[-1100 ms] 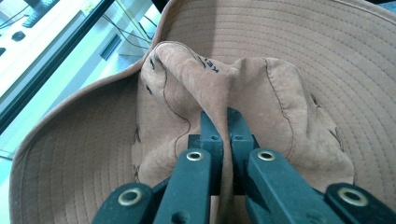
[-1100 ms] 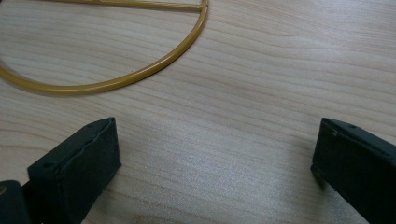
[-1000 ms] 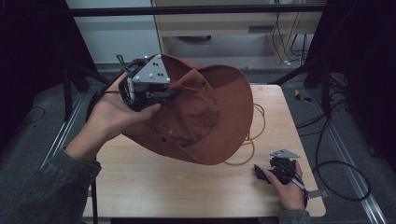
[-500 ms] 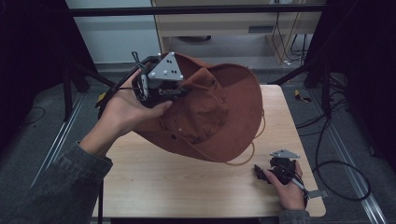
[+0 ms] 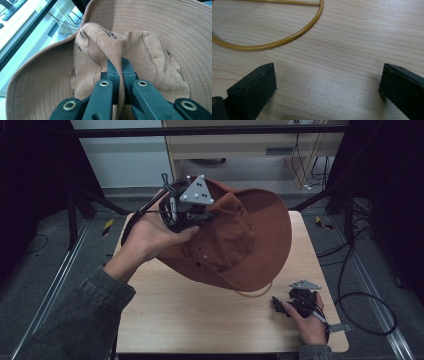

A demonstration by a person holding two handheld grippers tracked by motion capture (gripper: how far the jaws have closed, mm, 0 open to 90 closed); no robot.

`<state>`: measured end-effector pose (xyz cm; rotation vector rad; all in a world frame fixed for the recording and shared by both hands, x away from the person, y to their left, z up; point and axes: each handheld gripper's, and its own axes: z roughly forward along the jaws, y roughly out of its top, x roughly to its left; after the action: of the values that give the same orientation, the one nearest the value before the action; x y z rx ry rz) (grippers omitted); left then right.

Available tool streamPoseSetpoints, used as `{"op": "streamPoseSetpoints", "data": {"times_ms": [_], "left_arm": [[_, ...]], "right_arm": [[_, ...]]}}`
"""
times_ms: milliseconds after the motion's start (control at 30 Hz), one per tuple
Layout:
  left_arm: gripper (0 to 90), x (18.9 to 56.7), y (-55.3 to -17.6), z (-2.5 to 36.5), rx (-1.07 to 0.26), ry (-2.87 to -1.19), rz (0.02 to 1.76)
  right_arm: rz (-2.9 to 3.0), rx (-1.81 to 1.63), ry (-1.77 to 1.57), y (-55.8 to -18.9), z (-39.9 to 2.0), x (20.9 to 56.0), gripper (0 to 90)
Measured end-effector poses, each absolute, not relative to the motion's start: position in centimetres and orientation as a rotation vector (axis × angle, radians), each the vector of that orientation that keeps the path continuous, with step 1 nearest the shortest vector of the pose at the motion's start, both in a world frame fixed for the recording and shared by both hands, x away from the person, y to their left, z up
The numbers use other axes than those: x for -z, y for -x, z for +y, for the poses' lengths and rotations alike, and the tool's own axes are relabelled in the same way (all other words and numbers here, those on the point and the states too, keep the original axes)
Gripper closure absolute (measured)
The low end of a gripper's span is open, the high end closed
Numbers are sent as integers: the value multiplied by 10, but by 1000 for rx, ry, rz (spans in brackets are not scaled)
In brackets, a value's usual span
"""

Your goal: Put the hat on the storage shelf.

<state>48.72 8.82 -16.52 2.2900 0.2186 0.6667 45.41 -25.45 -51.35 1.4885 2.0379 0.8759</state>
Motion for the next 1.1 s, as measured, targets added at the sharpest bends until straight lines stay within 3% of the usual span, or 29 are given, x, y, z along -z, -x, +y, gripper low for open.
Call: {"op": "streamPoseSetpoints", "data": {"times_ms": [1100], "left_arm": [[885, 173, -501, 34, -650, -2315, 165]], "right_arm": [[2040, -874, -1492, -454, -254, 513, 8]]}}
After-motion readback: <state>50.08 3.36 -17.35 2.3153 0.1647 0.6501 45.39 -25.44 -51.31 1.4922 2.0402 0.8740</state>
